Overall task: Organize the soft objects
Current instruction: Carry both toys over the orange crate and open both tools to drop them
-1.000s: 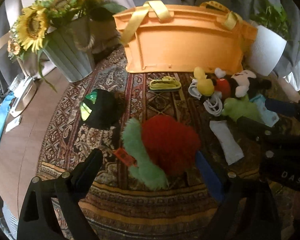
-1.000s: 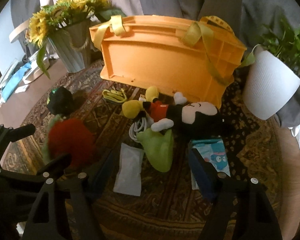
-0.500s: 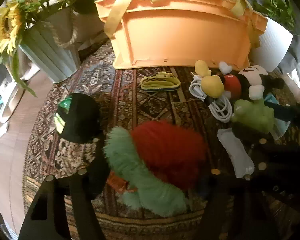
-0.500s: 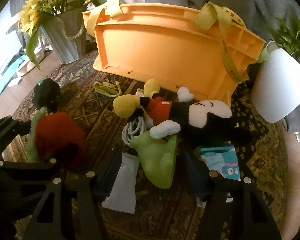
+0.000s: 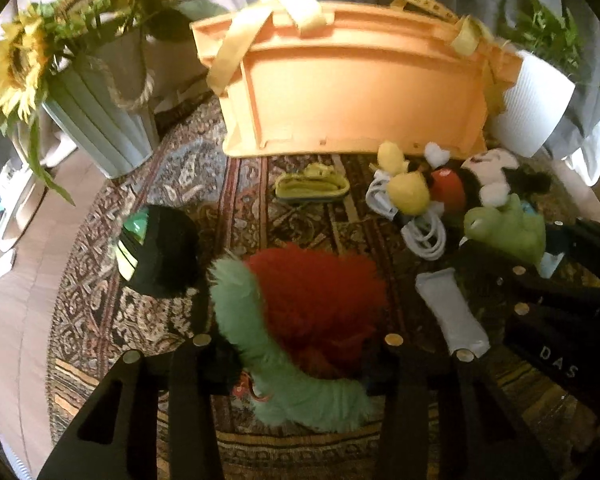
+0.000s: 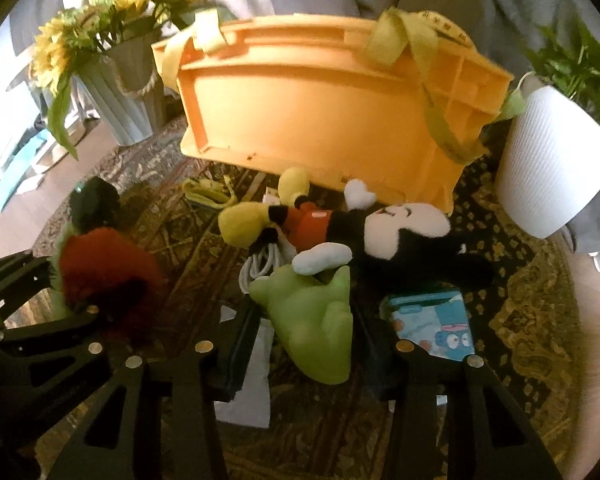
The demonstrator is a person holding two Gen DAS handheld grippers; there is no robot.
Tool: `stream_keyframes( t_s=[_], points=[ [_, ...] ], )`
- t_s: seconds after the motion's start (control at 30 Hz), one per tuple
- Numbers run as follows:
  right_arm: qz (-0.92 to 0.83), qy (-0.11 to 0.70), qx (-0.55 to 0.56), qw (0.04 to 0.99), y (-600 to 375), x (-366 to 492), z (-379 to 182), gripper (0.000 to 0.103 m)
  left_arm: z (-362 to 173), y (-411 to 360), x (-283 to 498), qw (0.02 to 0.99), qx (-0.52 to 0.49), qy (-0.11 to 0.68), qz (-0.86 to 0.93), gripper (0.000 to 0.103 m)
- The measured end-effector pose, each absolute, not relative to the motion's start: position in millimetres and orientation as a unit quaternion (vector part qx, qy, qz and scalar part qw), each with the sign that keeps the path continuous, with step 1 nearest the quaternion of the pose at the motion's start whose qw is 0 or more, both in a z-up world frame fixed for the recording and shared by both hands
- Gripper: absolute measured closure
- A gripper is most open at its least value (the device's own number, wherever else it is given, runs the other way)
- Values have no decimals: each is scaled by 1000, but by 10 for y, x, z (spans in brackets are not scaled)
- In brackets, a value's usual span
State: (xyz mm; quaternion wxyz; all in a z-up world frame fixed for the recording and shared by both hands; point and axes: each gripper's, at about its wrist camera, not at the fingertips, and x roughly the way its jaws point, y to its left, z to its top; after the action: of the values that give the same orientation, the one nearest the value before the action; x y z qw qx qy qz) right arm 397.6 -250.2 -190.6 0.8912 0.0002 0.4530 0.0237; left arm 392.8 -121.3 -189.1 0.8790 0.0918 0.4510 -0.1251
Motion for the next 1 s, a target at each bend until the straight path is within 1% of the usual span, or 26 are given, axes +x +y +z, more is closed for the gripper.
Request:
stream_keyframes(
  t_s=[0.33, 0.83, 1.0],
  points=[
    [20, 408, 16, 913, -2543, 3749, -1432, 56, -1392, -1225, 3848, 903, 78, 407, -117, 60],
    [-14, 319, 48, 946, -2700, 3740, -687, 56, -520, -1287, 3955, 945, 61, 293, -129, 60],
    [-25, 288, 57, 956, -2761, 3817, -428, 59, -274, -1326, 4094, 950, 54, 271, -142, 60]
  ],
)
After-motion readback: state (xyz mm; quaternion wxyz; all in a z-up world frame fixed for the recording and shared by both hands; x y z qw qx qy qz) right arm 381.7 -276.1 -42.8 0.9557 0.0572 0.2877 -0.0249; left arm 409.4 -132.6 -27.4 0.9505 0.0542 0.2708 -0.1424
